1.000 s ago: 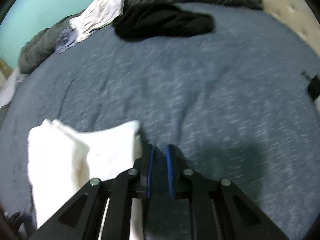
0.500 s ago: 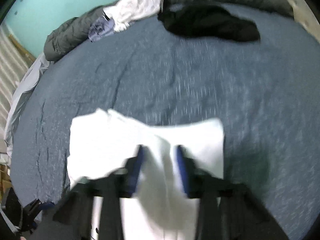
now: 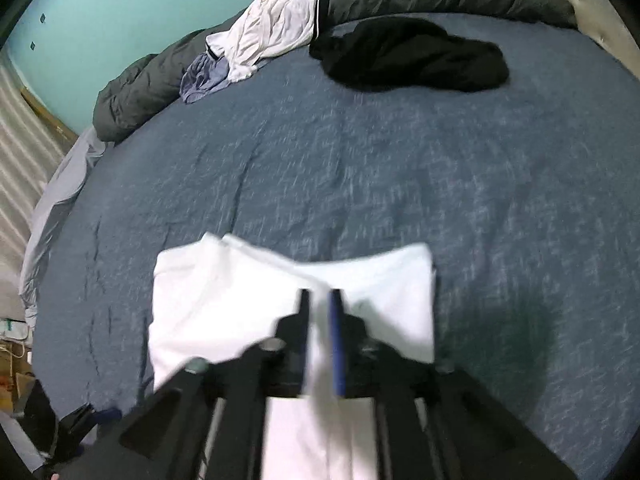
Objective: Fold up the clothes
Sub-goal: 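Move both grippers to the folded shirt's bottom edge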
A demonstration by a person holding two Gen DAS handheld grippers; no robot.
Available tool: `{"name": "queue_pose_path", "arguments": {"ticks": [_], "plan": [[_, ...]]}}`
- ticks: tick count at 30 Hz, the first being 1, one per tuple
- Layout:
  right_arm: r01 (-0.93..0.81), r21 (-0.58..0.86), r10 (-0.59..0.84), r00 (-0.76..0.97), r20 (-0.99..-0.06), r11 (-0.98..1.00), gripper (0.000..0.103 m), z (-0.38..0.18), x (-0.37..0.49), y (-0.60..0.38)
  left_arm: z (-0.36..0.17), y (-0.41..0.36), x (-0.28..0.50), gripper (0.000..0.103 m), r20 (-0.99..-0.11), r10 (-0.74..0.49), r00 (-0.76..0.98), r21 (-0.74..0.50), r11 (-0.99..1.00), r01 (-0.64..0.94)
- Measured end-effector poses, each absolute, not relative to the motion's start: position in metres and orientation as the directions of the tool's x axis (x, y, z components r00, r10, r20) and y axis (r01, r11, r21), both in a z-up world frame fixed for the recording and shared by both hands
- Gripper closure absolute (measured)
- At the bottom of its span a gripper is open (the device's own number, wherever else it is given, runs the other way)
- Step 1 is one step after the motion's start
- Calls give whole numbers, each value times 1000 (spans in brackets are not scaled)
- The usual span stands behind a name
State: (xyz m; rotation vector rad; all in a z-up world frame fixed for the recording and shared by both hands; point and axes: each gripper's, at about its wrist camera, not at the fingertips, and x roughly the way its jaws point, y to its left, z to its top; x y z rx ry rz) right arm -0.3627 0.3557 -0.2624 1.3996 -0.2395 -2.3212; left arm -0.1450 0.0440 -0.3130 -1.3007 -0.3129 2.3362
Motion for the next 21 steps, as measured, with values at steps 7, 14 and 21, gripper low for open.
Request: {"name": "queue_pose_path", "arguments": {"ticks": [7, 14, 21], "plan": [[266, 307, -393, -388, -834, -914, 99, -276, -350, 348, -307, 42, -144, 9, -739, 479, -473, -395, -878, -270], [232, 261, -338, -420, -842, -937, 99, -281, -350, 348, -301, 39, -143, 8, -738, 463, -492, -379, -886, -265], [238, 236, -321, -431, -844, -942, 86, -278, -348, 356, -305, 40, -146, 7, -747, 449, -490, -396, -893, -214]]}}
